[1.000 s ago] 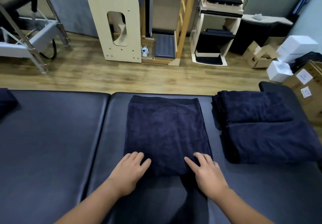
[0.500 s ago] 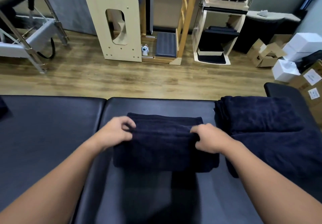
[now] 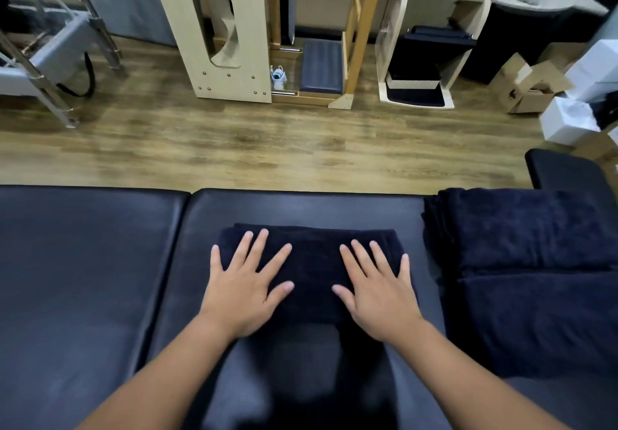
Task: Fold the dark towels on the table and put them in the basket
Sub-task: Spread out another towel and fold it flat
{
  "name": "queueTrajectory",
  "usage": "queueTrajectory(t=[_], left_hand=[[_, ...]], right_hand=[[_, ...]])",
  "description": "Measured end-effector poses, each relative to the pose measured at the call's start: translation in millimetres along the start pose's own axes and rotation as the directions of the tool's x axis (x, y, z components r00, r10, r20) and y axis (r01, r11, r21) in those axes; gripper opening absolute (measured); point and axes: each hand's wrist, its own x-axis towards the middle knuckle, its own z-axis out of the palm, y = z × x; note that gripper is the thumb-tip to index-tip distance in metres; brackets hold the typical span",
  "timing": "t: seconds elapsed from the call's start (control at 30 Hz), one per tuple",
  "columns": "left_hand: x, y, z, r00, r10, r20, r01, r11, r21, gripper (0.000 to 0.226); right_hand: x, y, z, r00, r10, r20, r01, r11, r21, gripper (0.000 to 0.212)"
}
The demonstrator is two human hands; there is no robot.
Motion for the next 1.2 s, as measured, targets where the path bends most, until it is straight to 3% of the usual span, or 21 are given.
queueTrajectory(t=[0.13,0.23,0.3,0.4,0.53,0.7,1.2], left_hand=[[7,-1,-4,0.996,-0.056,0.067,0.060,0.996,-0.061,0.065],[0,-6,-5,0.968,-0.236,0.089,0.249,0.951,-0.181,0.067],[-5,-5,-9,0.926,-0.351,0.136,0.376,0.887,-0.268,0.069],[-8,-3,-17,0.902,-0.385,0.194,0.431,0.805,-0.408,0.072],[-22,0,-22,0.905,-0.343,0.252,0.424,0.781,-0.458,0.078],[-62,21,-19,0.910,-0.313,0.274,0.407,0.801,-0.439,0.086],[-149,113,7,0.921,-0.261,0.288,0.364,0.840,-0.404,0.106]], right_hand=[[27,0,-11,0.974,0.177,0.143,-0.194,0.975,0.110,0.073],[27,-5,-17,0.880,0.387,0.275,-0.455,0.853,0.255,0.073],[20,-9,-18,0.831,0.455,0.320,-0.546,0.778,0.311,0.076],[5,-12,-19,0.830,0.465,0.308,-0.550,0.771,0.320,0.079],[-30,-17,-16,0.824,0.476,0.308,-0.556,0.785,0.274,0.077],[-94,-29,0,0.859,0.455,0.236,-0.494,0.858,0.143,0.072],[-235,23,27,0.874,0.416,0.252,-0.455,0.882,0.121,0.078]])
